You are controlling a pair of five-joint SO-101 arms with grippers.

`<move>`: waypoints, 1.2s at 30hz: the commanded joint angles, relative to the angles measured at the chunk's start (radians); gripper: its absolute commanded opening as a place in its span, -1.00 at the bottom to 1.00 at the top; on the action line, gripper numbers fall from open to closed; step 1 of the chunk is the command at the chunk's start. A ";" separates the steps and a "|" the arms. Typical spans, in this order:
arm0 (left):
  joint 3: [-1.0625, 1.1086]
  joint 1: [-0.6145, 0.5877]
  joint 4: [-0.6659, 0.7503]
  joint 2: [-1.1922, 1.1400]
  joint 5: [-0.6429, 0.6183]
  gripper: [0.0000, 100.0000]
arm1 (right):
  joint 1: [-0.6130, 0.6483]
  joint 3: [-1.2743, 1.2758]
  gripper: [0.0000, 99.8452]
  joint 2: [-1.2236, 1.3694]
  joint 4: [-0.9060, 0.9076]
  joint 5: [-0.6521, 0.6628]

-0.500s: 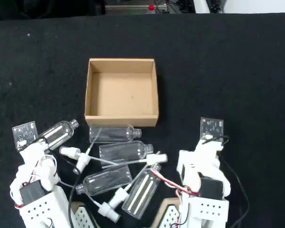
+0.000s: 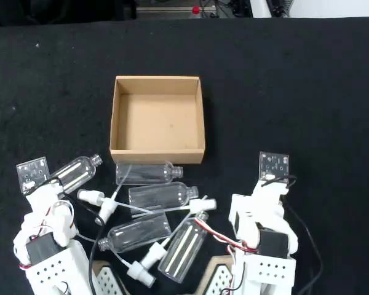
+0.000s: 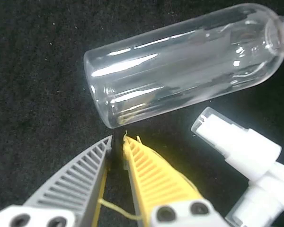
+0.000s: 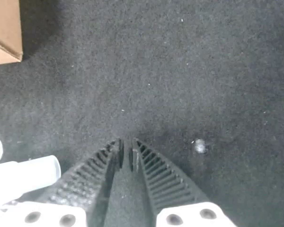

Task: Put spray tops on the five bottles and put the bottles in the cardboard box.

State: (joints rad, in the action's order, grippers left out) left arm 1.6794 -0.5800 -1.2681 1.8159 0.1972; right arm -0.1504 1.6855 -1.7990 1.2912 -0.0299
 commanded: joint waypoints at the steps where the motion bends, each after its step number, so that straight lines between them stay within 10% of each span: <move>1: 0.021 -0.010 -0.005 0.005 0.009 -0.94 | -0.014 -0.001 -0.98 -0.082 0.008 0.000; 29: 0.021 -0.013 0.002 0.006 0.020 -0.93 | -0.008 -0.001 -0.97 -0.084 -0.054 0.000; 36: -0.036 -0.101 0.115 0.006 0.350 -0.93 | -0.008 -0.001 -0.97 -0.084 -0.172 0.002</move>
State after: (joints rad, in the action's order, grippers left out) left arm 1.6794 -0.6153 -1.2114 1.8159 0.4181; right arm -0.1504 1.6855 -1.7990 1.1822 -0.0315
